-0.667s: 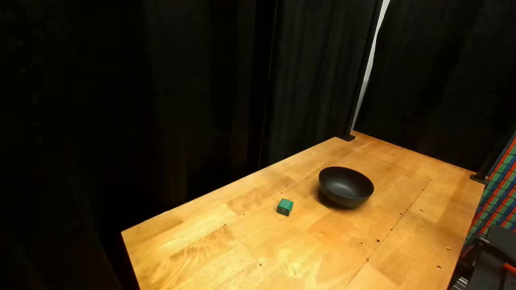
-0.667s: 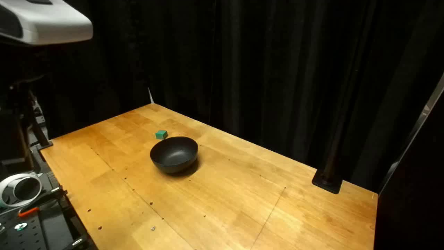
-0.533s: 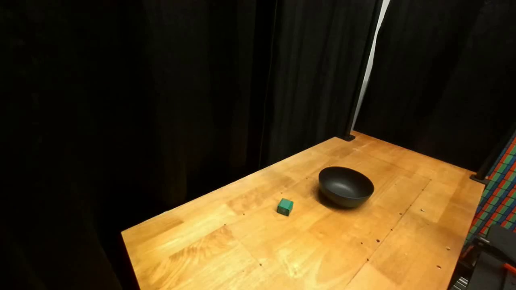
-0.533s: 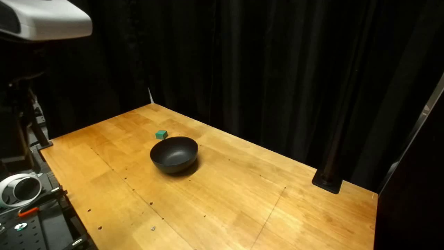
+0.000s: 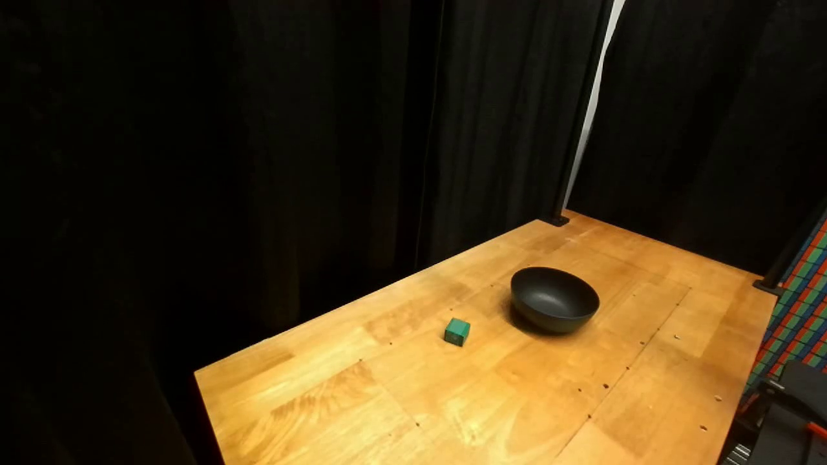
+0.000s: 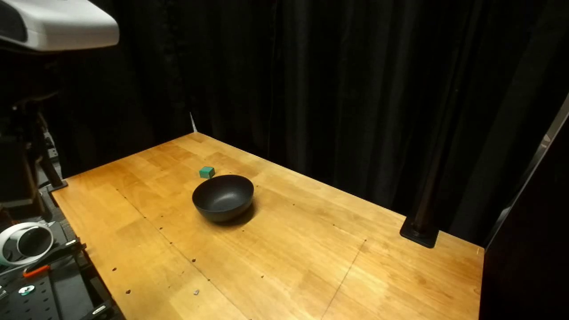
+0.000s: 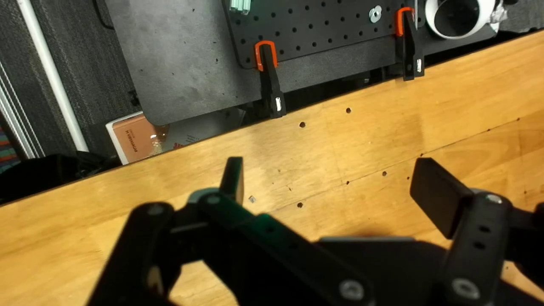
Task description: Put the green block inside the black bowl
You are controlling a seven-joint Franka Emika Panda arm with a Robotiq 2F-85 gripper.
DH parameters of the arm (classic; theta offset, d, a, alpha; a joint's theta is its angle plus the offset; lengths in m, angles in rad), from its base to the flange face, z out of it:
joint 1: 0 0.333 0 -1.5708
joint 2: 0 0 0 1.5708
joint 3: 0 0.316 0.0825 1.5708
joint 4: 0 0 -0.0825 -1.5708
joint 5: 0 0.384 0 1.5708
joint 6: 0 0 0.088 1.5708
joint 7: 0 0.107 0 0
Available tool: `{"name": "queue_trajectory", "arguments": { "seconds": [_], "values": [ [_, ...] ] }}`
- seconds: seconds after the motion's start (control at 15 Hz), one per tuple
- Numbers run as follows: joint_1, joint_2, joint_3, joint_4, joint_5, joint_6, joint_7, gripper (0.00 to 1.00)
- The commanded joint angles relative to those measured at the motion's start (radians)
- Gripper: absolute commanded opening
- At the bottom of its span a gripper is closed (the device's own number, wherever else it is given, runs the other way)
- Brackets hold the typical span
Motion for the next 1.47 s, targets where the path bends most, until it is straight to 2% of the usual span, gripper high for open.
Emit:
{"name": "queue_trajectory", "arguments": {
  "seconds": [0.0,0.4,0.6,0.73,1.0,1.27,1.4],
  "values": [
    [0.032,0.068,0.093,-0.023,0.068,0.116,0.112,1.00],
    [0.189,0.293,0.349,-0.059,0.177,0.449,0.345,1.00],
    [0.264,0.449,0.449,-0.033,0.200,0.613,0.439,1.00],
    [0.300,0.543,0.492,-0.012,0.209,0.719,0.487,1.00],
    [0.346,0.701,0.537,0.035,0.184,0.905,0.581,1.00],
    [0.388,0.842,0.536,0.075,0.183,1.101,0.632,1.00],
    [0.406,0.909,0.527,0.112,0.183,1.147,0.635,1.00]
  ]
}}
